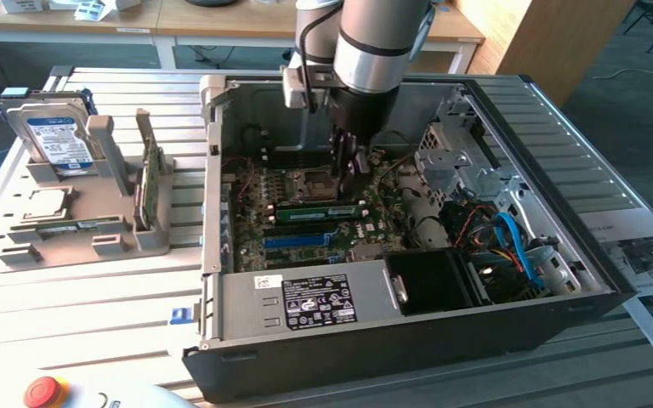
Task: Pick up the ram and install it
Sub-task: 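Insert the ram into the slot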
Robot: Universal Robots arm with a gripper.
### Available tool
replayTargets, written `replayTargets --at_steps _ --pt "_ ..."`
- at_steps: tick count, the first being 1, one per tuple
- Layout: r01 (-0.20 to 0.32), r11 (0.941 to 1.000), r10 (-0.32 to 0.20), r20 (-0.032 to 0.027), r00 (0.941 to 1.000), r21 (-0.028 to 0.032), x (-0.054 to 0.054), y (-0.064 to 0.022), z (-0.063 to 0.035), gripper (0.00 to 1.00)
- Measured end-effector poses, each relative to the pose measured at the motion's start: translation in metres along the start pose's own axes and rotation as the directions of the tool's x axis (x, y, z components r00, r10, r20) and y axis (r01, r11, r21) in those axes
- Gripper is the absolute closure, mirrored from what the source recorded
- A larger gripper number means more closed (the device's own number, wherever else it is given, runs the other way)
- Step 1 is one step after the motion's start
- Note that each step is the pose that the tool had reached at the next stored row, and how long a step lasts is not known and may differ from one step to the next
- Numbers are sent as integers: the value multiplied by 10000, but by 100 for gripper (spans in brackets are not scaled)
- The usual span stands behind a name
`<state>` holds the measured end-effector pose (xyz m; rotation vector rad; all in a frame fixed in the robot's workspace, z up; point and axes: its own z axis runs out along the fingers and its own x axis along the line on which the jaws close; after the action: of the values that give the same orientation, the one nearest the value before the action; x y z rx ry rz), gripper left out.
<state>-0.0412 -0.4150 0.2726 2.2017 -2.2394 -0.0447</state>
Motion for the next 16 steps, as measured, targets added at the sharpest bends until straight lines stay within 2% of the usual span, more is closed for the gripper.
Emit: replayTargets --at_steps 16 --pt "0 10000 0 -11 10000 -3 -7 6 -354 51"
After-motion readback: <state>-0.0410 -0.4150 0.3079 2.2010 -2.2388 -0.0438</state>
